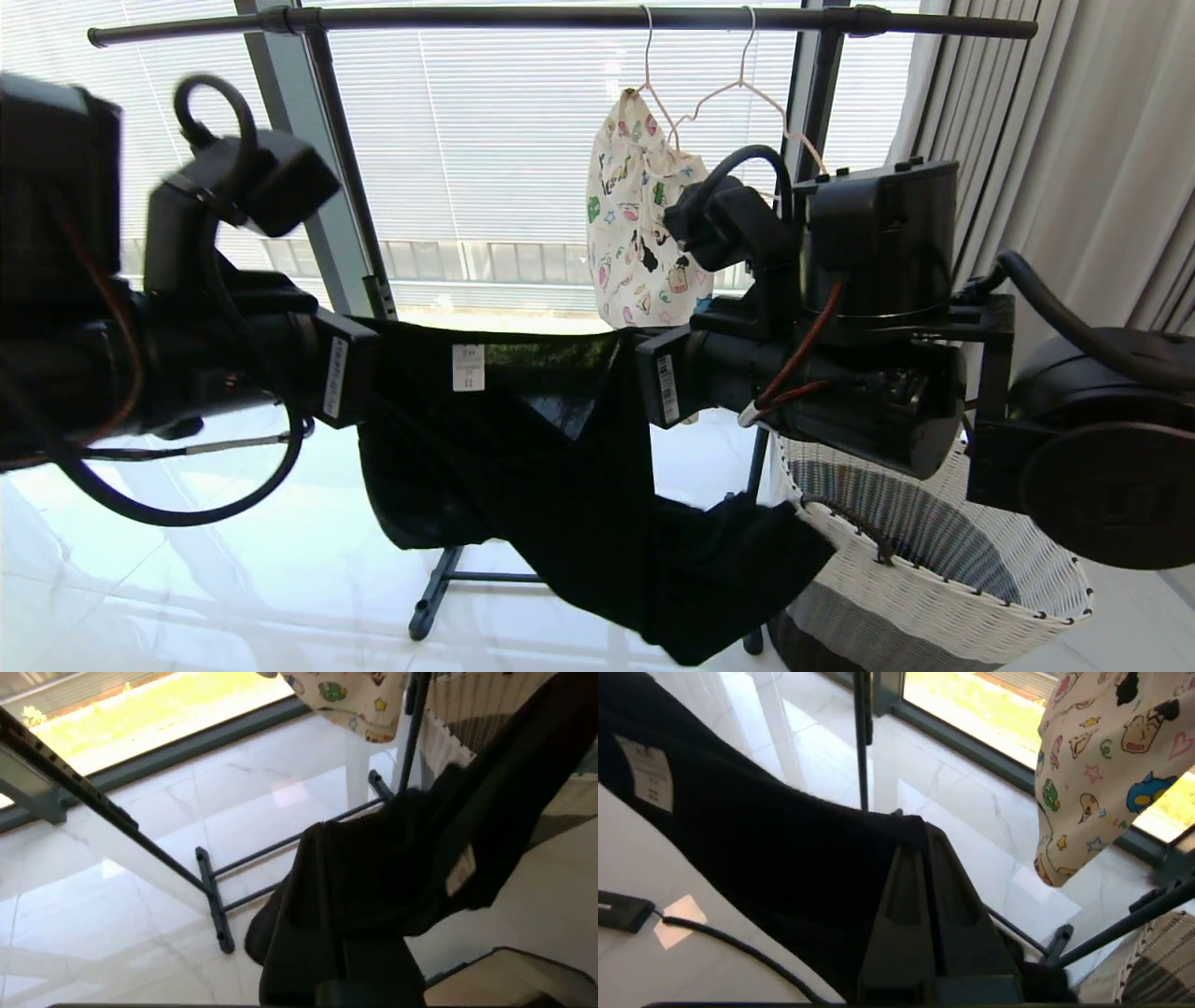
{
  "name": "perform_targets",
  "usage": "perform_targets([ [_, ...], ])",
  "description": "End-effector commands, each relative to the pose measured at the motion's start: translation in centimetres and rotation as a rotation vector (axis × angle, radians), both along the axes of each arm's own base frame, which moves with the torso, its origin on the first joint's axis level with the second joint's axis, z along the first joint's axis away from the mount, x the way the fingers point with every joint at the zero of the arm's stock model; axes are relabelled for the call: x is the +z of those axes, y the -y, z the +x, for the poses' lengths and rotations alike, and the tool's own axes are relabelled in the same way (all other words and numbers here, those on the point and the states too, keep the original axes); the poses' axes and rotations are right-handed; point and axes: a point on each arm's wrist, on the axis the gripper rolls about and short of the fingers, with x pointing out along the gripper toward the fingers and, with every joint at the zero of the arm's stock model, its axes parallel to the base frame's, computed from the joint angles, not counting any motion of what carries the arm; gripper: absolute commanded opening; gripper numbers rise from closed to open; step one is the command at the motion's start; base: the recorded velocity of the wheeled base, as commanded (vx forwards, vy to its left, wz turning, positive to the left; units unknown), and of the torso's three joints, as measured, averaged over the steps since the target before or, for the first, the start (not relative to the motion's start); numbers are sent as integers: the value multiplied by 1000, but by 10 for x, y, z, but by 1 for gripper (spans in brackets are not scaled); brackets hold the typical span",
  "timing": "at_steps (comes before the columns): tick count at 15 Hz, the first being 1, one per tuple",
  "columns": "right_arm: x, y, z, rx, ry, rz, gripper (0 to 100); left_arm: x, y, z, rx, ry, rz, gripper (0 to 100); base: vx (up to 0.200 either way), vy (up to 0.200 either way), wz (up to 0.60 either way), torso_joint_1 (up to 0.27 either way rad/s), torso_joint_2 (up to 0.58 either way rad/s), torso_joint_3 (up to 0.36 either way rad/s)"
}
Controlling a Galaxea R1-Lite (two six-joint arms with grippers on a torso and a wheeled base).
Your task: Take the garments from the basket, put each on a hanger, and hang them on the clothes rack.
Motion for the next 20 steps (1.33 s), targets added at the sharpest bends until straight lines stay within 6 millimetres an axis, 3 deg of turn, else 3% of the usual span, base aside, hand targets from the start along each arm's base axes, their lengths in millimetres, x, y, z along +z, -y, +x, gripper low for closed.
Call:
perform_targets([
  [1,17,33,-6,-42,25,30,0,44,12,-19,-98,70,-37,0,0,0,0,0,0,0],
  [5,31,94,-22,-127,32,24,0,44,47,-27,-247,37,-21,0,0,0,0,0,0,0],
  [6,38,112,-31,-151,39,30,0,39,64,-33,-292,28,-1,0,0,0,0,0,0,0],
  [9,56,144,-50,-170,94,8,0,44,89,-40,-319,74,5,0,0,0,0,0,0,0],
  [12,65,158,-62,-168,148,-16,0,47,85,-44,-349,114,64,0,0,0,0,0,0,0],
  [18,73,162,-67,-151,183,-35,0,49,79,-49,-370,128,104,0,0,0,0,0,0,0],
  [20,73,171,-79,-134,170,-55,0,50,81,-48,-393,140,108,0,0,0,0,0,0,0],
])
